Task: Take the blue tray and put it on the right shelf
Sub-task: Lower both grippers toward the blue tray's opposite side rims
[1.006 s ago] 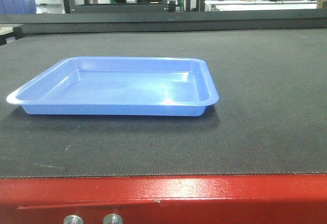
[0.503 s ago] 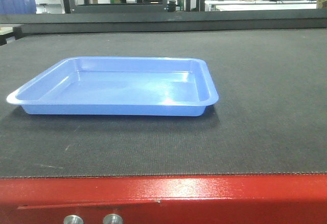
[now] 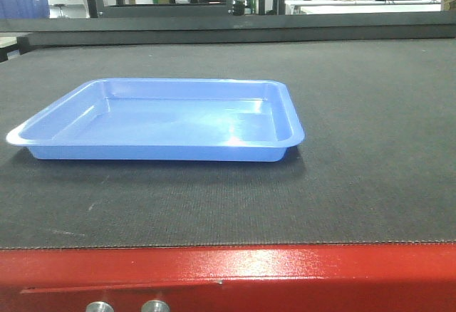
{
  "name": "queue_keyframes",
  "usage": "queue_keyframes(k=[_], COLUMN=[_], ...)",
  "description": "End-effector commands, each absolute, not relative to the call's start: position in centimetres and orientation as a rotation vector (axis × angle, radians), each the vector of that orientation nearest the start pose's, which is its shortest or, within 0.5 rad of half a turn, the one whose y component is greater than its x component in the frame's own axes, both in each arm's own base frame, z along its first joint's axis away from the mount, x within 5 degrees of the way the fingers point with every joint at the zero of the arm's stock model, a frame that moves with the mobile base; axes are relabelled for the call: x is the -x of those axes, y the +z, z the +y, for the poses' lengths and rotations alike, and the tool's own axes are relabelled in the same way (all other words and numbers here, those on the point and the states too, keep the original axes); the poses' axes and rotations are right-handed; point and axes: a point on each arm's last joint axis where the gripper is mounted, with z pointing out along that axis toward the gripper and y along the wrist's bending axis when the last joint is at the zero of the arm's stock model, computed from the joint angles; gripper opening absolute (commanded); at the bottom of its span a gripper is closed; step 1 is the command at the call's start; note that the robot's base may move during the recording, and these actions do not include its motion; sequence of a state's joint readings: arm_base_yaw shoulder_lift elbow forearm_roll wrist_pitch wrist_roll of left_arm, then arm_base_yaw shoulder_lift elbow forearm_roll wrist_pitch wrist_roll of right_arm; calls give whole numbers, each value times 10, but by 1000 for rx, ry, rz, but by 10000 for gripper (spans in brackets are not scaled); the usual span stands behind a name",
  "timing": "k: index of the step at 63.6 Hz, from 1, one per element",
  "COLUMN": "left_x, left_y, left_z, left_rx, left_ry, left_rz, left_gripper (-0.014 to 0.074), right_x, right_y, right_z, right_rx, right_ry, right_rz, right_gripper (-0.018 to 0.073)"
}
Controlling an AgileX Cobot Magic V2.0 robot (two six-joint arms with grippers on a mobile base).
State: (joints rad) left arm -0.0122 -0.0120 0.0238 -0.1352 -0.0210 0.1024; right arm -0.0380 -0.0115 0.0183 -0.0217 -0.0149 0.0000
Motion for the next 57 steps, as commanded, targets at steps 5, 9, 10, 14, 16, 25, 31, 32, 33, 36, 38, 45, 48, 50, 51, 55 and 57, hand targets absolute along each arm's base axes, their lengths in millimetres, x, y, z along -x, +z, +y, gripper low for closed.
queue_keyframes(k=[5,9,10,14,16,25,31,32,33,36,38,45,48,50,51,55,57], left_x=[-46,-46,-45,-49,-53,-82,-106,-110,-113,-123,-130,-155,-169,-176,-179,-199,-209], left_y=[269,293,302,324,335,362,366,367,367,371,374,384,388,390,393,396,396], left_z=[-1,-3,-3,-4,-4,-4,-5,-6,-6,-9,-12,-26,-33,-37,-38,-44,-46], left_rx=[15,2,0,-6,-7,-5,-2,-8,-13,-30,-60,-154,-194,-210,-217,-239,-243], left_ry=[-53,-63,-64,-68,-68,-68,-72,-79,-80,-96,-100,-156,-177,-185,-188,-196,-196], left_rz=[1390,1442,1440,1466,1470,1531,1603,1615,1621,1636,1665,1846,1927,1959,1966,2032,2062], left_gripper=[-47,-47,-47,-29,-3,221,363,382,396,409,408,408,408,408,408,408,408], right_x=[-37,-31,-30,-30,-32,-52,-72,-77,-80,-91,-97,-121,-133,-139,-145,-160,-170], right_y=[275,299,303,321,329,351,356,356,357,359,362,379,389,396,396,408,409], right_z=[-2,-1,-1,-1,-1,-2,-3,-3,-3,-3,-2,7,15,19,23,37,46], right_rx=[-42,-49,-48,-47,-47,-49,-52,-53,-53,-53,-45,12,52,75,94,155,194], right_ry=[-10,0,1,2,3,3,3,3,3,5,15,79,122,144,162,213,236], right_rz=[1187,1163,1164,1189,1201,1260,1333,1347,1356,1389,1406,1479,1538,1561,1596,1667,1724], right_gripper=[55,56,57,64,86,354,533,561,577,620,632,624,624,624,624,624,624])
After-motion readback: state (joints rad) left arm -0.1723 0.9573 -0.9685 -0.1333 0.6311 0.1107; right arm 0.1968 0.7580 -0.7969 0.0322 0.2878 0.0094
